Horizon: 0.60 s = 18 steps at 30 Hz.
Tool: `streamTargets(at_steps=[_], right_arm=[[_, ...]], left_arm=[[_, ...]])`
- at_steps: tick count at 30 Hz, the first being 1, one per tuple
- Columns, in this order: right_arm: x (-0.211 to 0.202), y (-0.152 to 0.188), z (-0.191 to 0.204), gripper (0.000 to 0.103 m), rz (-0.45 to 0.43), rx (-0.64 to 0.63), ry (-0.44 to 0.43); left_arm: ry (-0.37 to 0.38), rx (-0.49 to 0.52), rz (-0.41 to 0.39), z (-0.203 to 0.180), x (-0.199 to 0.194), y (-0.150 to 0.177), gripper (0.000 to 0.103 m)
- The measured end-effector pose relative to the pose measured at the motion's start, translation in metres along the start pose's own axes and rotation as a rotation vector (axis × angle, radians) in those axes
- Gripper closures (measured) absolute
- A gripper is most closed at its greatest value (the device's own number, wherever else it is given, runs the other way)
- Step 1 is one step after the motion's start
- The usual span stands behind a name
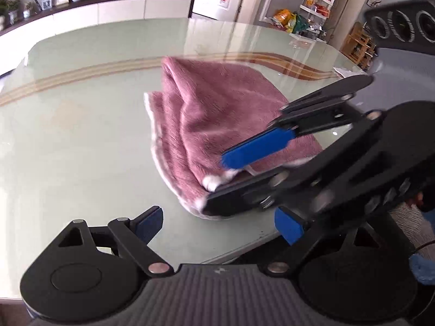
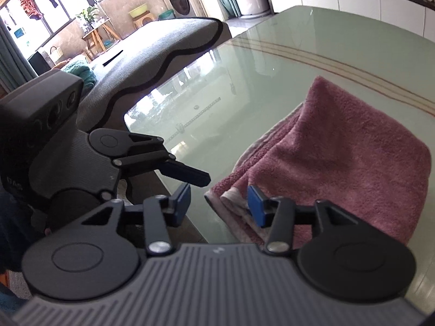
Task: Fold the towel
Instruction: 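Fold the lifted end over onto the towel and open the right gripper, then close the left gripper on the folded towel edge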
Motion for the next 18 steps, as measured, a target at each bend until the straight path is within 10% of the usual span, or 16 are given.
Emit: streamTargets(at_steps=[8, 18], right_arm=[[-0.012, -0.035, -0.044, 0.078, -0.017, -0.104, 0.154], [0.029, -0.042, -0.057, 0.08, 0.001, -0.03, 0.106]], left_arm=[[-0.036, 0.003, -0.03, -0.011, 0.0, -0.029, 0.012], [-0.044, -0.139, -0.004, -0.005, 0.021, -0.042, 0.016]])
Point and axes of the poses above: each gripper's, at about its wrist camera, not at the fingertips, and x roughly the way its jaws point, z to its left, y to its underside, the point moved 1 cm from there along x, roughly the way its jaws point, and after that the axes turned 6 degrees about -z, right-handed, at the moved point
